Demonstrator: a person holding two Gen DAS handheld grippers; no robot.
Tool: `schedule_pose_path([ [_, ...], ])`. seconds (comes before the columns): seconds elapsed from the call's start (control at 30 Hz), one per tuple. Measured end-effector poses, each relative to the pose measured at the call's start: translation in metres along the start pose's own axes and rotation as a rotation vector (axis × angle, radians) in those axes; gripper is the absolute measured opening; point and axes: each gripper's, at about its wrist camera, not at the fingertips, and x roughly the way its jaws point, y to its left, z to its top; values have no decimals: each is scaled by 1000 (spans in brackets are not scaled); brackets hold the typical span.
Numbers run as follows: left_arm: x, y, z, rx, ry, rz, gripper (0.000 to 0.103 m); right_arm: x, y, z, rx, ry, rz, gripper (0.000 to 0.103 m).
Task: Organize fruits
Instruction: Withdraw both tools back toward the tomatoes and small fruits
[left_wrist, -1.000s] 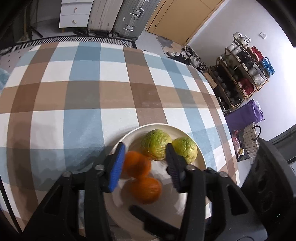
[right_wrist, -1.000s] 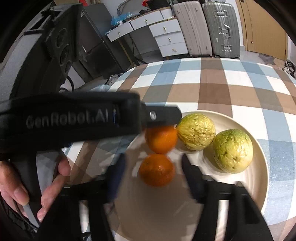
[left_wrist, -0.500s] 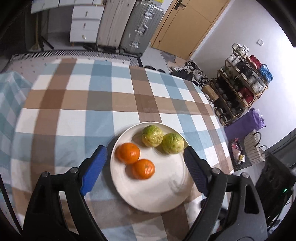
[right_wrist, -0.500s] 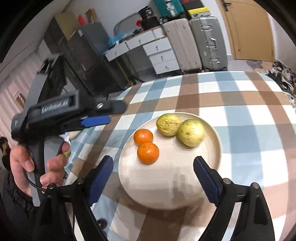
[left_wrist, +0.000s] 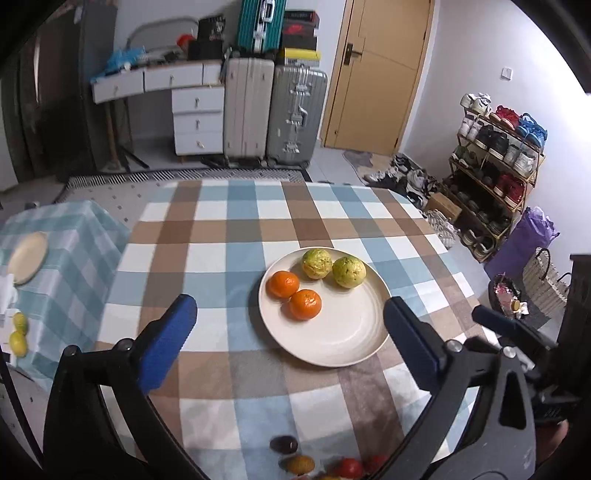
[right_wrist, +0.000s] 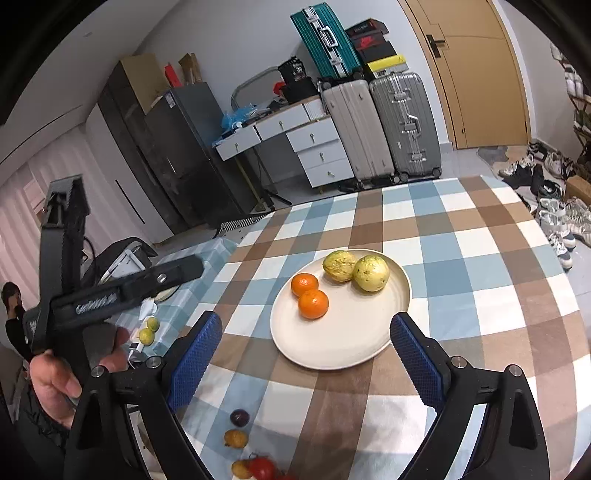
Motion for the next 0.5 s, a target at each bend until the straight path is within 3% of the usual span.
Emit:
schedule_pose_path([
  [0.33,-68,-14,-59,36,-76,45,102,-40,15,-32,1,-35,10,101],
  [0.5,-89,-13,-93,8,-82,43,102,-56,22,-53,-19,-44,17,103],
])
